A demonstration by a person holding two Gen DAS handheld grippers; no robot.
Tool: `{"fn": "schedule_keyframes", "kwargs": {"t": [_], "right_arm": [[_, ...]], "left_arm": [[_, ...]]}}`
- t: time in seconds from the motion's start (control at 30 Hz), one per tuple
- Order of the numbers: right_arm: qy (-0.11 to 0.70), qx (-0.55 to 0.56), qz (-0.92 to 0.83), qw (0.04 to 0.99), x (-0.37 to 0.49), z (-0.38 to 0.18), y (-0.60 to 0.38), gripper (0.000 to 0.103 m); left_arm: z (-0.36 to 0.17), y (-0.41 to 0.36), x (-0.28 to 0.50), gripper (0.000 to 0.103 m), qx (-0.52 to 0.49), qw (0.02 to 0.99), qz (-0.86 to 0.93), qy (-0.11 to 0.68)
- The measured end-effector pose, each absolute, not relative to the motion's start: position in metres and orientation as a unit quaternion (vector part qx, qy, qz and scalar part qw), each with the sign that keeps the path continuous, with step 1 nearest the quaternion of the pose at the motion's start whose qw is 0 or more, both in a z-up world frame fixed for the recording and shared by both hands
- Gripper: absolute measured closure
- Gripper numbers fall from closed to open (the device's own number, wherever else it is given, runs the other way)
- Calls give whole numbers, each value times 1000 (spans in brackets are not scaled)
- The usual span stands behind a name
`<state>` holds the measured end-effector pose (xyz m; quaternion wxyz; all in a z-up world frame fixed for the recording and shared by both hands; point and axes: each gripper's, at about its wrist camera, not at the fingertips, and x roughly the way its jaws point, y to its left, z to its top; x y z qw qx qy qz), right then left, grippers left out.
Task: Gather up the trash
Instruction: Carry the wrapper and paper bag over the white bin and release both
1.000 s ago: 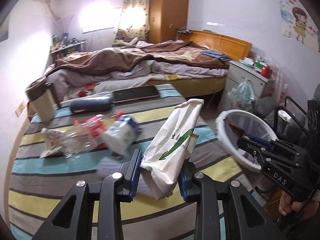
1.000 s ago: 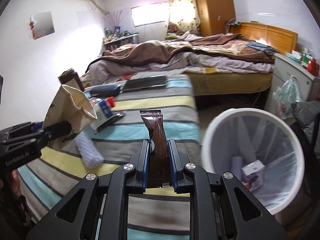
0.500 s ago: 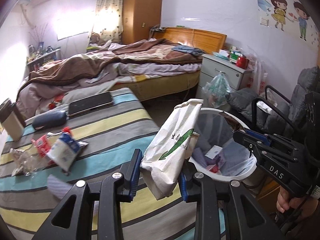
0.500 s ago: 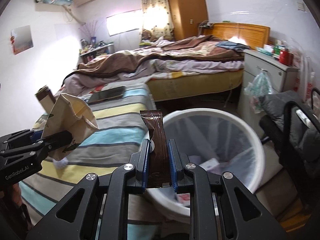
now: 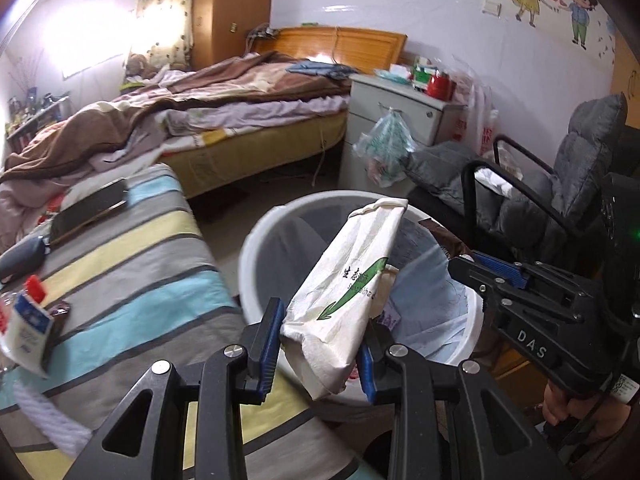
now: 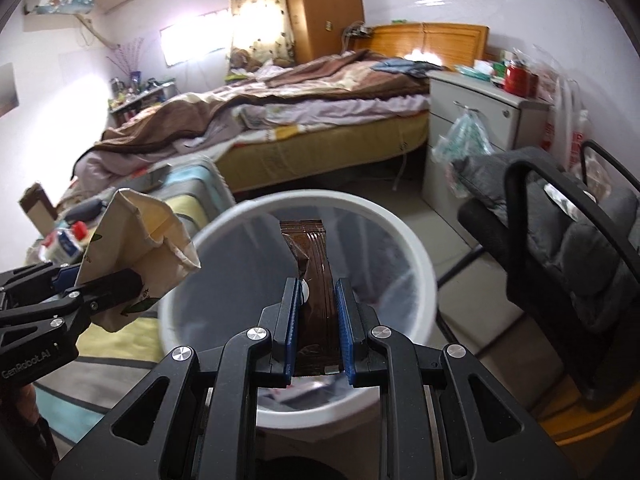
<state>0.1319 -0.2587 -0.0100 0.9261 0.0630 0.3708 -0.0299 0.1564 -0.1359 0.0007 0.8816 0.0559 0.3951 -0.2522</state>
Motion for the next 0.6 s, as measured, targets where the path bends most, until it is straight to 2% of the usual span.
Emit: {"fn": "schedule_keyframes", "kwargs": {"t": [0.37, 0.43, 0.5, 0.57, 0.6], "right_arm": [[396, 53, -38, 916, 137, -22, -270, 82], [397, 54, -37, 916, 137, -23, -273, 81], [397, 53, -40, 915, 137, -22, -273, 80], [397, 51, -39, 915, 136, -22, -273, 73], [397, 50, -38, 916, 136, -22, -272, 62]], "left_arm": [[-17, -149, 170, 68, 52, 871, -250, 419], [-16, -148, 169, 62, 55, 874, -248, 415], [-14, -147, 168, 45, 51, 875, -246, 413], [-12, -143, 168, 43, 44, 877, -247, 411], [-11, -141, 168, 43, 43, 877, -245, 411]]}}
